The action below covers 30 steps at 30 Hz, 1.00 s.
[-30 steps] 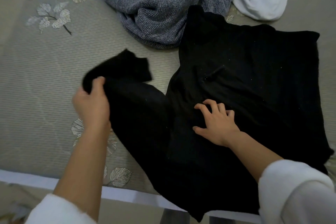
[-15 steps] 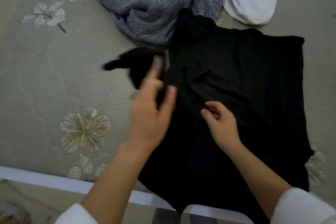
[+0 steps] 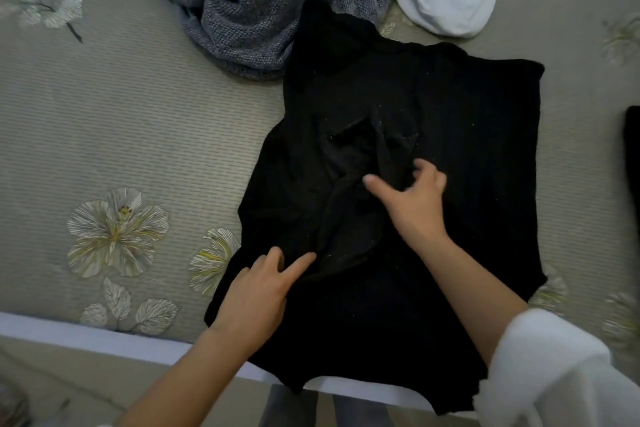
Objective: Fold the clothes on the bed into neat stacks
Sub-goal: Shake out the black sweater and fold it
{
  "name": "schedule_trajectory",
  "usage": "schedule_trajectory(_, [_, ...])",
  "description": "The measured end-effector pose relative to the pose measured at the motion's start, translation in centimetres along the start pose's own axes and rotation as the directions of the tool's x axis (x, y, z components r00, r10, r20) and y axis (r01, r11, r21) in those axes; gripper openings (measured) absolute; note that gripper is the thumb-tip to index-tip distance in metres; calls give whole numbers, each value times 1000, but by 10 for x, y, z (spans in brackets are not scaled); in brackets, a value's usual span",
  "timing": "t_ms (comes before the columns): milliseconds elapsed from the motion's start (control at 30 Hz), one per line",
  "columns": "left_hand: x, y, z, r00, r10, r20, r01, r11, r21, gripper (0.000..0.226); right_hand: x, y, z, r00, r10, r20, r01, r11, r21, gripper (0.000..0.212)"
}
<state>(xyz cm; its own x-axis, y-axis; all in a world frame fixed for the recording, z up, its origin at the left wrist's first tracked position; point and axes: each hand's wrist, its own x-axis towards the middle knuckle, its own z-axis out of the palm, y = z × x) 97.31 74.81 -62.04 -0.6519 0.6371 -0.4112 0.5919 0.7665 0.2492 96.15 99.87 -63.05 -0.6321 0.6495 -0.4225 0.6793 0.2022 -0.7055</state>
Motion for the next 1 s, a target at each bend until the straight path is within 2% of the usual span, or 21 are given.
schedule_trajectory(33, [0,1,2,1000,-6,27,6,1000,12,72,4,-2,6,994,-105,0,103,974,-203,92])
schedule_trajectory(67, [0,2,4,999,-26,46,24,999,41,74,8,-5,9,983,-178,33,178,914,-364,82])
schedule_trajectory(100, [0,2,7,997,-58,56,54,996,77,76,14,-8,10,978,-194,71,205,861,-466,63])
schedule_trajectory(133, [-1,3,9,993,-99,64,92,989,113,80,21,-13,8,984,-165,70,178,863,-473,41])
schedule_trajectory(167, [-2,4,11,988,-139,68,129,982,140,84,29,-19,3,994,-105,25,106,920,-376,24])
schedule_trajectory(200, [-4,3,12,982,-172,71,159,974,163,88,37,-26,-4,1000,-1,-27,-3,987,-159,17])
schedule_trajectory(233, [-6,4,13,978,-197,74,182,967,178,92,42,-33,-13,987,153,-45,-143,974,179,14])
schedule_trajectory(267, [-8,5,12,973,-220,76,202,961,186,96,45,-37,-22,953,301,18,-265,807,528,13])
schedule_trajectory(300, [-11,7,11,968,-238,84,219,957,192,101,47,-35,-33,920,382,89,-310,569,761,12])
schedule_trajectory(333, [-13,11,9,962,-252,102,228,953,201,105,46,-27,-43,902,416,117,-297,398,868,12])
schedule_trajectory(367, [-15,14,9,957,-260,130,229,950,213,108,41,-16,-51,890,439,125,-289,330,898,14])
schedule_trajectory(400, [-17,17,10,952,-259,165,220,949,225,110,33,-2,-58,876,459,147,-315,315,895,19])
schedule_trajectory(467, [-24,21,13,940,-243,238,191,956,220,110,21,25,-69,836,501,223,-418,321,850,34])
schedule_trajectory(533, [-29,23,14,931,-209,300,150,967,207,107,17,40,-75,815,511,273,-491,361,793,37])
schedule_trajectory(633, [-20,22,4,914,-211,347,194,977,84,92,22,36,-79,844,488,223,-466,460,756,36])
schedule_trajectory(667, [-11,21,-2,935,-212,285,219,976,5,80,25,33,-81,856,475,205,-446,477,757,38])
schedule_trajectory(733, [8,21,-11,984,-176,0,173,971,-165,59,31,27,-82,877,449,173,-416,527,741,33])
schedule_trajectory(800, [29,21,-10,969,-106,-221,84,991,-106,52,32,22,-81,889,433,149,-407,597,692,23])
schedule_trajectory(833, [38,18,-7,963,-121,-241,110,992,-62,51,33,22,-81,897,420,138,-398,631,666,22])
schedule_trajectory(900, [50,4,1,944,-260,-203,264,964,-5,49,35,24,-83,917,387,97,-353,672,651,23])
schedule_trajectory(1000, [48,-28,13,890,-338,-307,360,933,15,30,39,31,-87,917,398,-12,-271,647,712,34])
